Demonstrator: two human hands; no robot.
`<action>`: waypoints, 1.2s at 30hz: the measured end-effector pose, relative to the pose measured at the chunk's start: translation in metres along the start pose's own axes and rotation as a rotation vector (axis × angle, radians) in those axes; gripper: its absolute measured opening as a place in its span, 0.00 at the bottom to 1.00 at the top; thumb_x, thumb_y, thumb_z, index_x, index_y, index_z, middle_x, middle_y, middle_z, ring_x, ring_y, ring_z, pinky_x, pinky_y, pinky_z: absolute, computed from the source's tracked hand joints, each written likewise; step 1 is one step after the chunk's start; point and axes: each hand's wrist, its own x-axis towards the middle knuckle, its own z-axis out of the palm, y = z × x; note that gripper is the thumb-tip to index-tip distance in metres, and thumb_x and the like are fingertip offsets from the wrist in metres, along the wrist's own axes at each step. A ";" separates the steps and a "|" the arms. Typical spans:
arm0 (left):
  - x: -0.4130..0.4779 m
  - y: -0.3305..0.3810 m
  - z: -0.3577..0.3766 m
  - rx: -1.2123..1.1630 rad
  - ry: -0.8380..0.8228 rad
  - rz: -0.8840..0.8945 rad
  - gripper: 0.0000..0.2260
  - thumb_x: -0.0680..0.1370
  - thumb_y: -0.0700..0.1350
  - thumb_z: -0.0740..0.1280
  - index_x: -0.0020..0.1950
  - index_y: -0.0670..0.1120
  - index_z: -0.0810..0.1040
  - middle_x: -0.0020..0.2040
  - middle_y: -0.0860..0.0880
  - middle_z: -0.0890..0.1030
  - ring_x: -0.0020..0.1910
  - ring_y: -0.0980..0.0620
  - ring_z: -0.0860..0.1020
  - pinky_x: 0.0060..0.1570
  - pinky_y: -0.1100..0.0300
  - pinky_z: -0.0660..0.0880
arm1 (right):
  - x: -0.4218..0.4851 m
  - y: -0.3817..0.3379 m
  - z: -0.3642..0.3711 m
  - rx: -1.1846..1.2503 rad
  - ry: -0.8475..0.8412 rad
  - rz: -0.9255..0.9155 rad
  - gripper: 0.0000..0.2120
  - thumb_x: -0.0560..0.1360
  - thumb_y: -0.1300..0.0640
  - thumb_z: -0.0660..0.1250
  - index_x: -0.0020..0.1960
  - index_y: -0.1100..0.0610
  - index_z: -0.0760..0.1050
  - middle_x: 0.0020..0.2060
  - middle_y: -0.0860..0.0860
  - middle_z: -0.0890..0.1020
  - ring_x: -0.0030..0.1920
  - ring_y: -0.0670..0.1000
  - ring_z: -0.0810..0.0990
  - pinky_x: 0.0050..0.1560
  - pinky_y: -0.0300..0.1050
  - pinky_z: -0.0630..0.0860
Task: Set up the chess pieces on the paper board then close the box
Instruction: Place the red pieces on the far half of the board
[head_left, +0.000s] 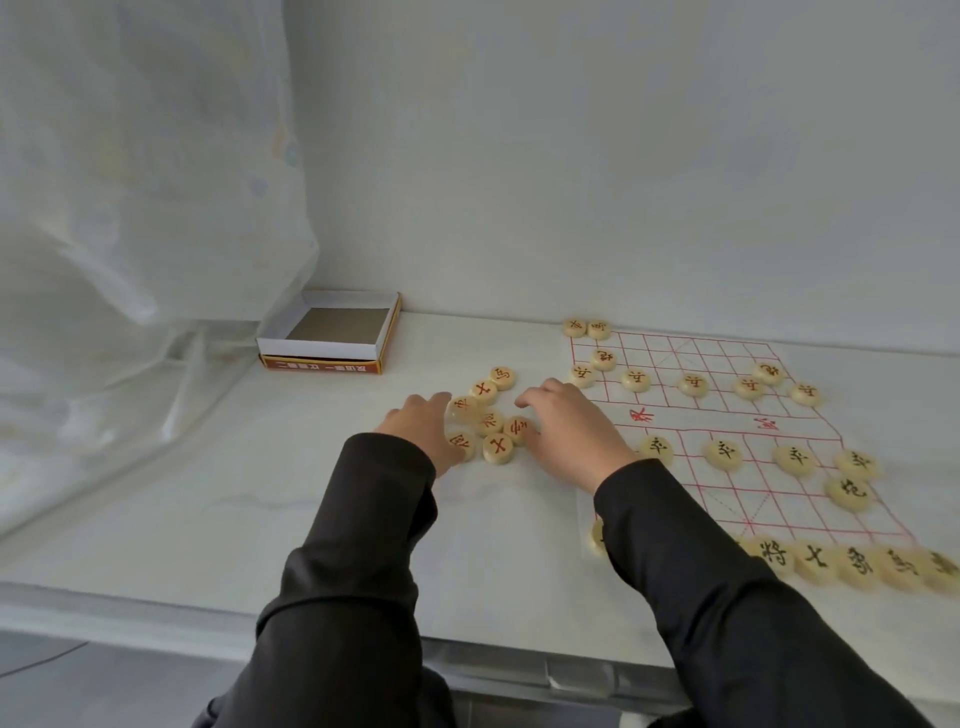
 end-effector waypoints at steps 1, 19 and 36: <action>-0.001 0.001 -0.001 0.010 -0.004 0.005 0.31 0.76 0.50 0.66 0.75 0.50 0.55 0.71 0.44 0.64 0.67 0.44 0.67 0.64 0.53 0.69 | 0.000 0.000 -0.001 0.010 -0.019 -0.005 0.19 0.79 0.58 0.57 0.69 0.55 0.67 0.64 0.53 0.70 0.64 0.53 0.68 0.61 0.48 0.69; 0.012 0.010 -0.011 0.016 -0.120 0.078 0.33 0.71 0.44 0.73 0.72 0.48 0.61 0.63 0.46 0.74 0.61 0.46 0.72 0.61 0.55 0.70 | 0.008 -0.001 0.003 -0.021 -0.230 -0.077 0.30 0.74 0.51 0.64 0.73 0.52 0.58 0.68 0.52 0.63 0.68 0.54 0.62 0.64 0.51 0.69; 0.018 0.007 -0.015 0.031 -0.130 0.097 0.27 0.72 0.42 0.71 0.69 0.45 0.66 0.58 0.45 0.77 0.58 0.47 0.75 0.60 0.56 0.70 | 0.026 0.001 0.006 0.103 -0.233 -0.074 0.52 0.64 0.37 0.73 0.76 0.51 0.47 0.76 0.49 0.48 0.75 0.53 0.47 0.73 0.52 0.54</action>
